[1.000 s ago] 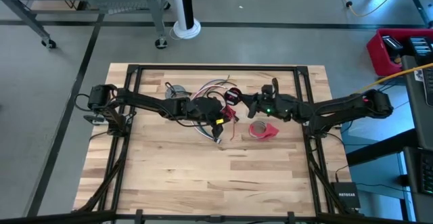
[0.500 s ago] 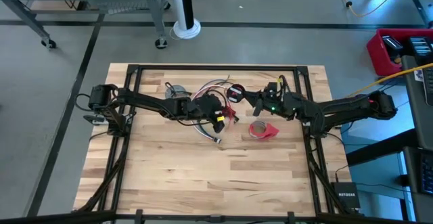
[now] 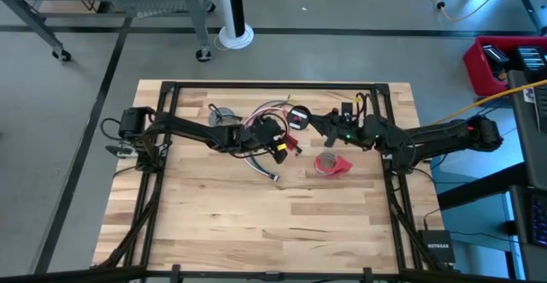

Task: Coil cords
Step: Coil the red wire onto the spool

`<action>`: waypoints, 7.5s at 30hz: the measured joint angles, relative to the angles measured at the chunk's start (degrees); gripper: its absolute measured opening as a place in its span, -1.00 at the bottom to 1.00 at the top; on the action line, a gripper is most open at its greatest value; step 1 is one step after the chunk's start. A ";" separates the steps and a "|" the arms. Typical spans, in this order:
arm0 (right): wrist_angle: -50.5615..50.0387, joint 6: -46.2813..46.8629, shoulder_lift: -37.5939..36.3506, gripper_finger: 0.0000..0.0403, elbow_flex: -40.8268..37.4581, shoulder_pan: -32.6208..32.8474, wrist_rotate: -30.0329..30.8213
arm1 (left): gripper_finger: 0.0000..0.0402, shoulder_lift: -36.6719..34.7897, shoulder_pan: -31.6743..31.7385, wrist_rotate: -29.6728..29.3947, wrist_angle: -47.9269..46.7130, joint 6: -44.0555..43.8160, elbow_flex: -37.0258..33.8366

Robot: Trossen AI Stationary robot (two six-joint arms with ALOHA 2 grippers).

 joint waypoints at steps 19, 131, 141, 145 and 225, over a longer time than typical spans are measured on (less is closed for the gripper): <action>0.59 0.20 0.02 -0.96 0.00 0.00 -0.10 | -0.39 4.48 0.91 -0.03 5.67 -1.02 0.00; -14.50 0.90 13.40 -0.96 0.02 -0.04 -2.50 | -1.00 -4.62 12.85 42.43 -17.59 -2.94 6.80; -14.24 1.94 13.40 -0.96 0.02 0.02 -3.51 | -1.00 -9.11 14.79 38.83 -23.93 -1.22 6.80; -12.79 1.94 13.40 -0.96 0.04 0.00 -3.43 | -1.00 -9.69 14.79 37.25 -27.57 -1.20 6.80; 9.66 -2.89 13.40 -0.96 1.77 -0.02 20.37 | -0.94 -8.08 3.65 25.54 -25.92 -1.49 5.25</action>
